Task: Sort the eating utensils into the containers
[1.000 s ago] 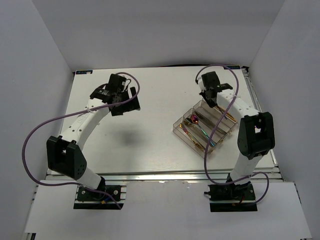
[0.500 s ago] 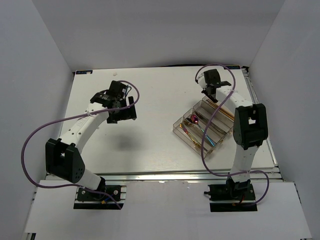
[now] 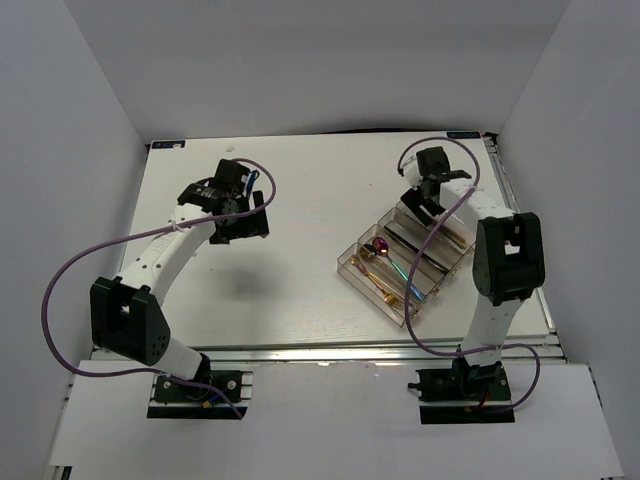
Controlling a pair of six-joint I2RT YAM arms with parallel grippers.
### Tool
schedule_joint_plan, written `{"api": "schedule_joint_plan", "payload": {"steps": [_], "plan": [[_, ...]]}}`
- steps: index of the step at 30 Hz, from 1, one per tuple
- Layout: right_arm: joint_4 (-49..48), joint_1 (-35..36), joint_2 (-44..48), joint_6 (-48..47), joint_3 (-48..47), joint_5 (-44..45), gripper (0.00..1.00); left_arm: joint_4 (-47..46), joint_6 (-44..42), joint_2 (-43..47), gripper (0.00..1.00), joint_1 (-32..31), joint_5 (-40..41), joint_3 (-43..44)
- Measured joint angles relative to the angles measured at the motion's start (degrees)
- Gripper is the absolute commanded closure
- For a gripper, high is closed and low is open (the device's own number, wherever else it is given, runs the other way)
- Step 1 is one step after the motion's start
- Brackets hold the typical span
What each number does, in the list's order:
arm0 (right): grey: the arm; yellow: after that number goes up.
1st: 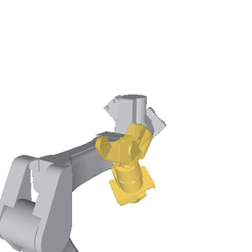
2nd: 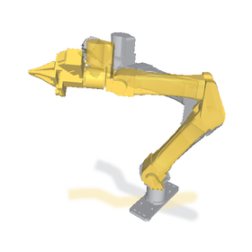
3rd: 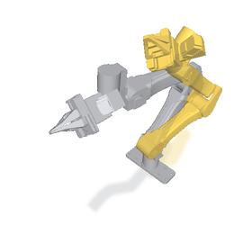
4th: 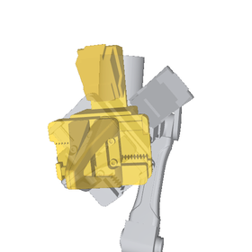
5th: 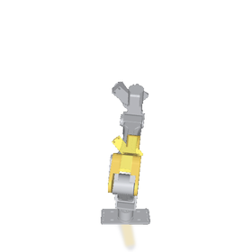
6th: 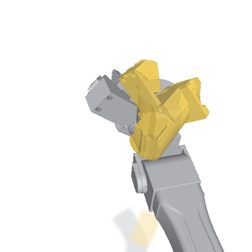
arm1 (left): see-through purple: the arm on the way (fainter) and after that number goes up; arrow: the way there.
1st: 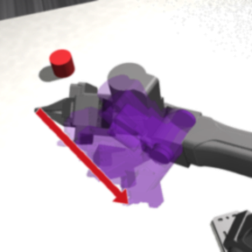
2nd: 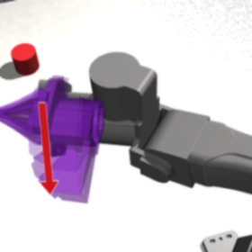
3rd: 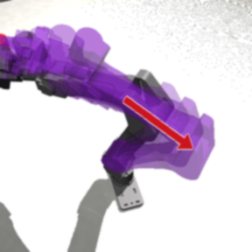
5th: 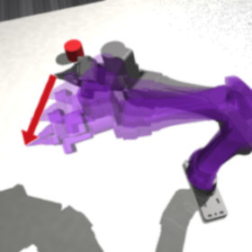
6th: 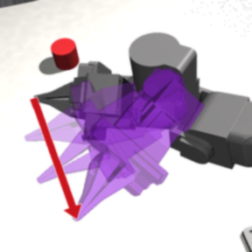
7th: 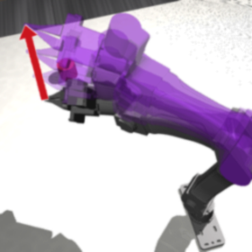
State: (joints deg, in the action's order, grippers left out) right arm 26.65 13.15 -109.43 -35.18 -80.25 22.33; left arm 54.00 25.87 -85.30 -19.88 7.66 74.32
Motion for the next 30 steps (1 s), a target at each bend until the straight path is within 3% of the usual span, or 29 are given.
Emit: {"api": "schedule_joint_plan", "payload": {"steps": [12,19,24,30], "plan": [[4.68,-1.16,3.54,6.29,-10.36,-3.69,0.11,-1.64,-1.51,-4.52,0.02,4.17,1.64,4.85],[11.78,-0.76,7.82,28.06,-24.2,-10.1,0.11,-3.93,-5.92,-19.34,0.02,10.78,0.46,14.58],[7.96,-1.88,23.78,43.63,-8.57,-34.23,0.15,-6.36,-8.59,-33.03,0.03,12.96,-1.84,23.96],[8.92,1.7,26.86,51.39,4.35,-42.29,0.16,-6.19,-10.84,-45.31,0.15,12.17,-3.78,35.6]]}}
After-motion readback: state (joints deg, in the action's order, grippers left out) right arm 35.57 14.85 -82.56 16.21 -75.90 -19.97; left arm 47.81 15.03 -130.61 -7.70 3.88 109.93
